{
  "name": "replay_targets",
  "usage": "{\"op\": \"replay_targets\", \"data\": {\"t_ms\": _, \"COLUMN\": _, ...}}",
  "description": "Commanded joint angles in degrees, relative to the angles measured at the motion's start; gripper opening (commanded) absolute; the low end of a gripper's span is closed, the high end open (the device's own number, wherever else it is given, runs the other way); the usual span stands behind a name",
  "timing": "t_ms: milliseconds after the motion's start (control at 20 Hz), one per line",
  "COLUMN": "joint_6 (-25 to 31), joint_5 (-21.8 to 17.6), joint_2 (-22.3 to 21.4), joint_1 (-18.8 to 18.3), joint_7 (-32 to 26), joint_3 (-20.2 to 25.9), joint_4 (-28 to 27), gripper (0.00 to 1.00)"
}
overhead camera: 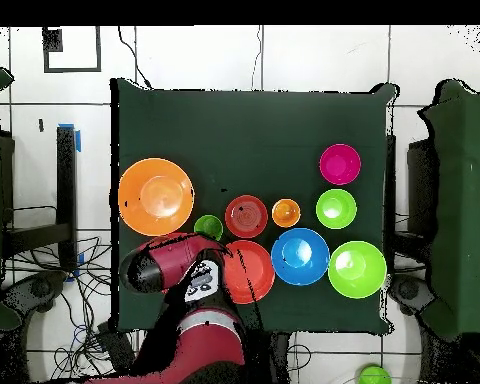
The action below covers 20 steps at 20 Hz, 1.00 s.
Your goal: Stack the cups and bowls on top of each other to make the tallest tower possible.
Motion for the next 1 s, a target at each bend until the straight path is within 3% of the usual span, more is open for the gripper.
{"op": "replay_targets", "data": {"t_ms": 50, "joint_6": 9.98, "joint_5": -0.32, "joint_2": -2.10, "joint_1": -3.93, "joint_7": -0.08, "joint_3": 6.17, "joint_4": 0.78, "gripper": 1.00}}
{"op": "replay_targets", "data": {"t_ms": 150, "joint_6": 7.80, "joint_5": -1.51, "joint_2": -2.08, "joint_1": -4.38, "joint_7": 0.44, "joint_3": 5.51, "joint_4": 2.34, "gripper": 1.00}}
{"op": "replay_targets", "data": {"t_ms": 200, "joint_6": 9.71, "joint_5": -0.53, "joint_2": -2.01, "joint_1": -2.30, "joint_7": 1.07, "joint_3": 5.54, "joint_4": 0.27, "gripper": 1.00}}
{"op": "replay_targets", "data": {"t_ms": 300, "joint_6": 10.47, "joint_5": -0.61, "joint_2": -3.59, "joint_1": -2.44, "joint_7": 1.08, "joint_3": 5.64, "joint_4": 1.20, "gripper": 1.00}}
{"op": "replay_targets", "data": {"t_ms": 650, "joint_6": 17.83, "joint_5": -1.05, "joint_2": -13.88, "joint_1": -6.60, "joint_7": -4.07, "joint_3": 7.86, "joint_4": 6.99, "gripper": 1.00}}
{"op": "replay_targets", "data": {"t_ms": 900, "joint_6": 18.79, "joint_5": -1.63, "joint_2": -13.58, "joint_1": -6.35, "joint_7": -2.59, "joint_3": 8.08, "joint_4": 6.11, "gripper": 1.00}}
{"op": "replay_targets", "data": {"t_ms": 1000, "joint_6": 21.31, "joint_5": -0.36, "joint_2": -15.43, "joint_1": -6.33, "joint_7": -2.30, "joint_3": 8.95, "joint_4": 6.43, "gripper": 1.00}}
